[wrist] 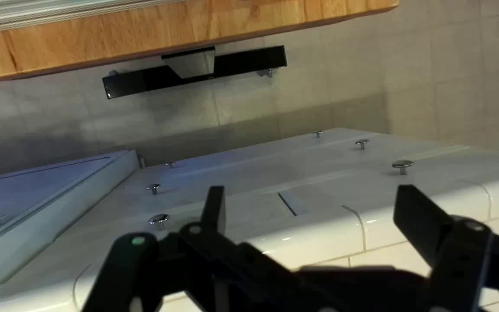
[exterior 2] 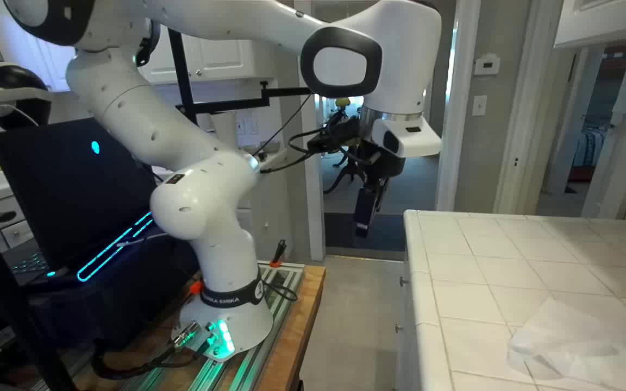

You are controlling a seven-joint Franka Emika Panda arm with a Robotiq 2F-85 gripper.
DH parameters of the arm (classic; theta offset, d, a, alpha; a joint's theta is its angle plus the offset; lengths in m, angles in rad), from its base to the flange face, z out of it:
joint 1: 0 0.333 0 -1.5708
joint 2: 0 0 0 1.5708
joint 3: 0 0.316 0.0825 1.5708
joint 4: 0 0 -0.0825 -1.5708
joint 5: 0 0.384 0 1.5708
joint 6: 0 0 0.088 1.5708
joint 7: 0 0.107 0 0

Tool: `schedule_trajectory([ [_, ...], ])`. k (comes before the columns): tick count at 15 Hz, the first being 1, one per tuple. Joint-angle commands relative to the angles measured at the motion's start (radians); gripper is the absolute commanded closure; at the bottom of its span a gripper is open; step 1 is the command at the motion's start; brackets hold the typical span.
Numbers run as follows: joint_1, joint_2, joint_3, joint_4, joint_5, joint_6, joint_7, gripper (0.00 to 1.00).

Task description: Pick up the bottle from the shelf and put it on the counter

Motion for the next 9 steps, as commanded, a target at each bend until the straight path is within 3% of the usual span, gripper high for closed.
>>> schedule_trajectory([
  [1,-0.010,0.000,0.009,0.002,0.005,-0.003,-0.006,0.00],
  [7,-0.010,0.000,0.009,0.002,0.005,-0.003,-0.006,0.00],
  [9,-0.040,-0.005,-0.002,0.023,0.023,0.107,0.030,0.00],
])
